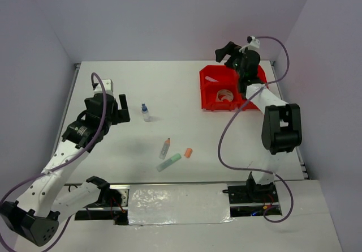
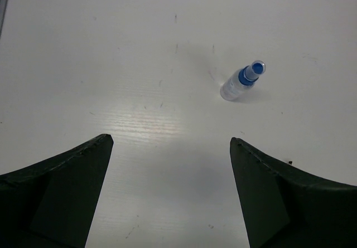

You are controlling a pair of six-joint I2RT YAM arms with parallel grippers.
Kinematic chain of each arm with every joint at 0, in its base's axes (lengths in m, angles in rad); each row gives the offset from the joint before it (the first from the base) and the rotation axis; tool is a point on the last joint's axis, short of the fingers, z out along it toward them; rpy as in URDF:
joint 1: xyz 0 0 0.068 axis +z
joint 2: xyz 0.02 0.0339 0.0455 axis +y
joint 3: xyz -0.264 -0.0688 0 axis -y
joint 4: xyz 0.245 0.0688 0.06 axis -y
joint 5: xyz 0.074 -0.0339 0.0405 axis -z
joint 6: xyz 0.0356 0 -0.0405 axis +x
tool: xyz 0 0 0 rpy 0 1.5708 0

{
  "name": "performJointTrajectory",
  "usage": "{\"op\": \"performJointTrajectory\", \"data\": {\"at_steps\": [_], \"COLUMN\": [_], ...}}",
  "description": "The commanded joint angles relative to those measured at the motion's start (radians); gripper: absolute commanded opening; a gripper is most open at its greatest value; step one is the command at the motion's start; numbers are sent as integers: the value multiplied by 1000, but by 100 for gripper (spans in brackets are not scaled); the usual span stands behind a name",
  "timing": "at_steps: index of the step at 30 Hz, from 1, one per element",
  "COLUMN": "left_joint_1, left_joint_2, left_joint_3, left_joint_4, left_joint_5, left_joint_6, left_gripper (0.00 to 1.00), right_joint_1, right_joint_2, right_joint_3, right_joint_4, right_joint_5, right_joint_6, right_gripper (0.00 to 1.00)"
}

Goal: Sort the stationery into containers
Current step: Place the pen in the storage box, then pick up the pen from the center of the board.

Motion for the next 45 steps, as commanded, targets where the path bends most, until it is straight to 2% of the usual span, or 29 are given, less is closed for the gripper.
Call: {"op": "performJointTrajectory", "data": {"at_steps": [1,4,6,9,10,12,13,15,18,20,22,25,29,39,45], "left_joint_1": [2,0,-14,-67,-127,-194,-265,-352,-409,-423,-448,-483,-492,-495,-497], "left_joint_2": [34,61,68,76,81,102,113,155,241,297,373,436,473,548,628], "left_joint_3": [8,15,17,11,11,-1,-11,-37,-92,-124,-143,-167,-208,-198,-184], "left_joint_4": [35,31,25,3,-9,-20,-18,7,67,123,162,178,251,256,290], "left_joint_5": [92,162,204,164,140,91,83,80,115,155,169,147,179,192,201], "left_joint_6": [21,-1,-16,-65,-102,-136,-172,-206,-234,-243,-257,-269,-256,-220,-222], "left_gripper": [99,99,99,99,99,99,99,99,97,92,87,76,76,75,67], "right_joint_1": [133,264,304,305,307,307,307,312,316,316,318,327,365,411,420], "right_joint_2": [-199,-304,-383,-520,-557,-656,-681,-721,-771,-837,-909,-965,-1022,-1135,-1147], "right_joint_3": [138,136,90,-47,-87,-199,-224,-259,-318,-383,-427,-491,-539,-612,-606], "right_joint_4": [-354,-530,-628,-624,-602,-562,-558,-612,-675,-678,-672,-687,-762,-785,-801], "right_joint_5": [281,563,604,451,376,304,276,259,311,308,241,169,175,161,159], "right_joint_6": [-241,-329,-300,-240,-233,-191,-171,-138,-90,-67,-53,-30,-29,-7,-21], "right_gripper": [100,100,100,100,100,100,100,100,100,100,99,93,88,86,85]}}
